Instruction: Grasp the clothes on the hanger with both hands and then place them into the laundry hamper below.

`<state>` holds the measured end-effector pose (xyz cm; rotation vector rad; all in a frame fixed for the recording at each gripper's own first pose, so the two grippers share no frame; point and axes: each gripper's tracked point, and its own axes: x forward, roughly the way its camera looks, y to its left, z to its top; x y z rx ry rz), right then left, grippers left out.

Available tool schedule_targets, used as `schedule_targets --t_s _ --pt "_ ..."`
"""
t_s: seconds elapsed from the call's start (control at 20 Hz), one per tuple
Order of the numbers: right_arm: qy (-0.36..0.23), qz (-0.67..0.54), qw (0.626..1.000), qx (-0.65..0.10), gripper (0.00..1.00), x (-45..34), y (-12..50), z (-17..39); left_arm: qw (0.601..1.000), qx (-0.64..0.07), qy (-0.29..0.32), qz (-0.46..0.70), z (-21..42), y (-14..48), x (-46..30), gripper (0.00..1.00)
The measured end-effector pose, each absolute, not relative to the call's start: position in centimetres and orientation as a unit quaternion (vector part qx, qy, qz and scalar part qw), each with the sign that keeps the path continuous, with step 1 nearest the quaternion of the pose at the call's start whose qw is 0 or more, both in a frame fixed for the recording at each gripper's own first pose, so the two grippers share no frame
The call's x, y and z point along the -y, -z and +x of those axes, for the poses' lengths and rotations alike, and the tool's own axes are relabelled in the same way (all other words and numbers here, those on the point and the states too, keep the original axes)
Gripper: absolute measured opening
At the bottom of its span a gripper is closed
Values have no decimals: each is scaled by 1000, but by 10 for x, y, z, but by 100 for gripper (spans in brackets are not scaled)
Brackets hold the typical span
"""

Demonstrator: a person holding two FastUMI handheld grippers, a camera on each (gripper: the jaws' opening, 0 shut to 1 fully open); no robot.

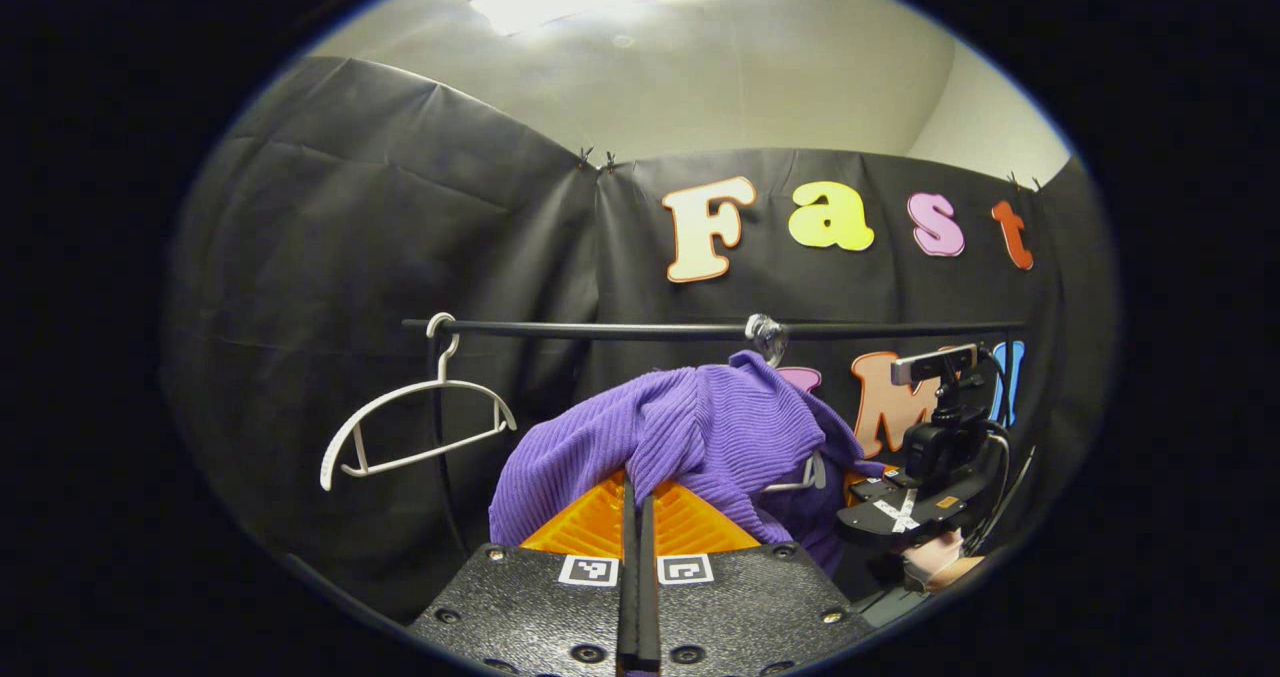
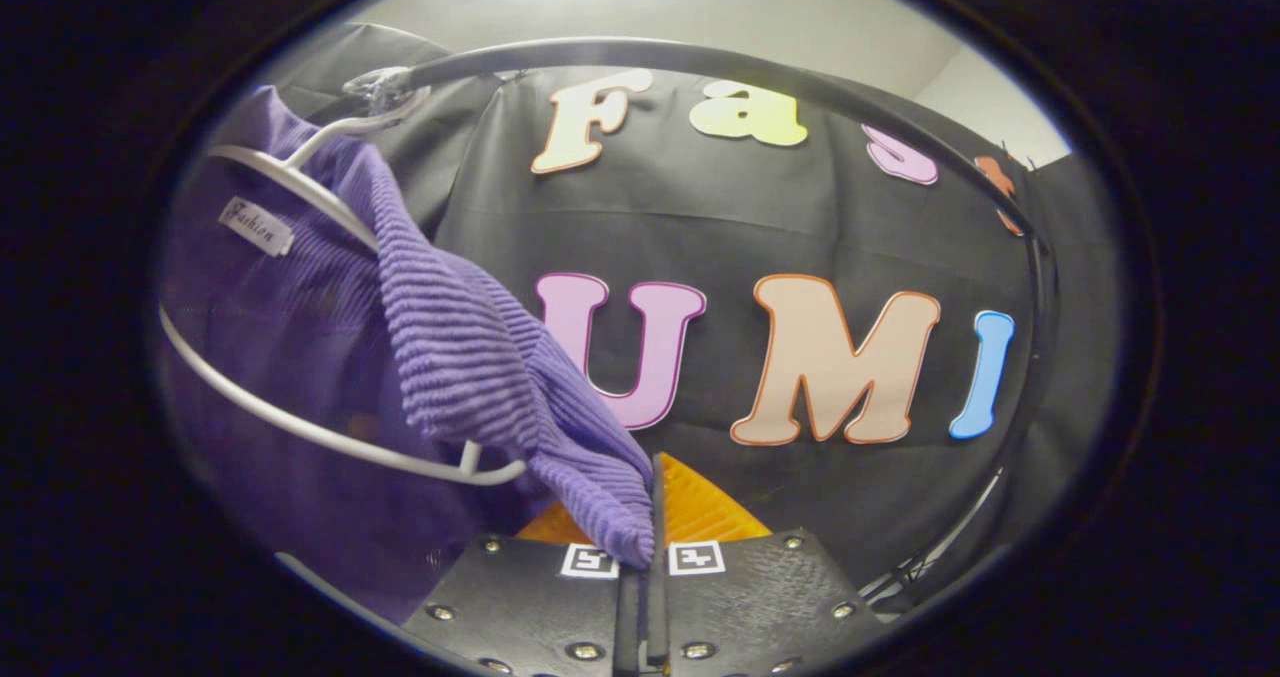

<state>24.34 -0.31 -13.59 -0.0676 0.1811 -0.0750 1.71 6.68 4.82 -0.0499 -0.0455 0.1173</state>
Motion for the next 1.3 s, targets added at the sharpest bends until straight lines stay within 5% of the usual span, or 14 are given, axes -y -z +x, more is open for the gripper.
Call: schedule_targets --t_s 0.3,1.3 --pt "48 -42 995 -71 6 15 118 260 995 75 -63 -17 12 -100 -82 0" --pt "7 -57 998 -34 6 -12 84 292 984 78 -157 29 54 -95 -208 2"
